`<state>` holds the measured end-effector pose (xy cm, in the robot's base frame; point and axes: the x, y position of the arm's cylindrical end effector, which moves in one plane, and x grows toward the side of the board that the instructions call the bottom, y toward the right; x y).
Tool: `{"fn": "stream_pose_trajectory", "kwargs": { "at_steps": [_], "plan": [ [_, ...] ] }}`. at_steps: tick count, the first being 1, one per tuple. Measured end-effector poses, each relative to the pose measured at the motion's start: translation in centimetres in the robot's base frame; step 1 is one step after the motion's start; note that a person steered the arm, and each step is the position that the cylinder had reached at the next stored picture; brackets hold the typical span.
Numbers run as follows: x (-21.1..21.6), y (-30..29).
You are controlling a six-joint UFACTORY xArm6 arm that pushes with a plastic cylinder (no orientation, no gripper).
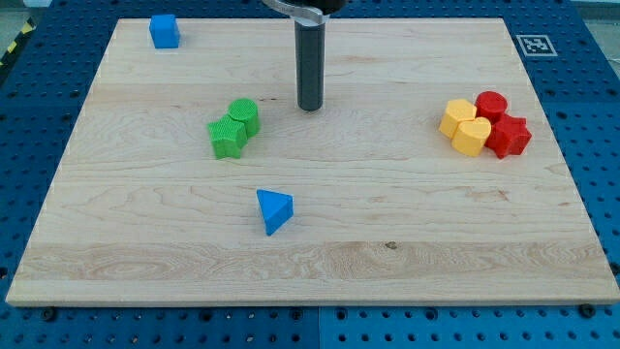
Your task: Move blue triangle below to the green star
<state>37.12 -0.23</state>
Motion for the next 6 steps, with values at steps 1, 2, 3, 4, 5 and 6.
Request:
{"fn": "stream_pose_trajectory", "kwargs": {
  "at_steps": [1,2,3,4,5,6],
  "plan": [
    [0.7,1.0],
    [1.7,2.7],
    [3.0,4.2],
    [6.5,6.1],
    [10.7,6.2],
    [14.1,6.1]
  ]
}}
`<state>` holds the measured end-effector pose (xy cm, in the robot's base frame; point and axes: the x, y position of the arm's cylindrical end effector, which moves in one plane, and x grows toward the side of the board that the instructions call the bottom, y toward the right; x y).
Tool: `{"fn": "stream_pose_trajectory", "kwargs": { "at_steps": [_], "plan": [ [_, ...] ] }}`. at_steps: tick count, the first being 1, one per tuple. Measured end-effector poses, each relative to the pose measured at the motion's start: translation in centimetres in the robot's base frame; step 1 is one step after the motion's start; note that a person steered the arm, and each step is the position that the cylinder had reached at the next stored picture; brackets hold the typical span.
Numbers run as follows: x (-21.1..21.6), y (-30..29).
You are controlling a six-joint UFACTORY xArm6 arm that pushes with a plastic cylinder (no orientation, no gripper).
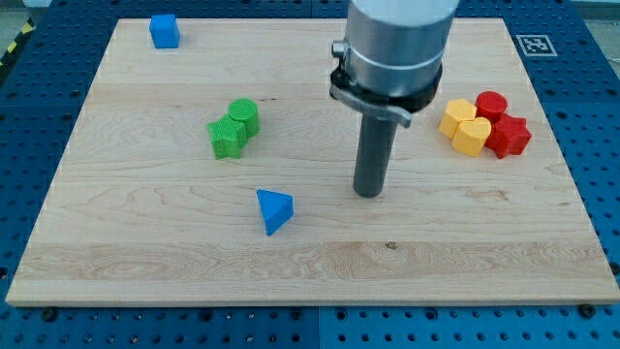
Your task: Move blue triangle below to the green star
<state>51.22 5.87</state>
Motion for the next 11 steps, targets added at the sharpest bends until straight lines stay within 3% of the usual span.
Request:
{"fn": "stream_pose_trajectory", "kwargs": {
  "at_steps": [3,6,8,11],
  "plan": [
    [0.5,-0.4],
    [5.8,-2.7],
    [2.6,-11.3],
    [0.8,-15.5]
  ]
}}
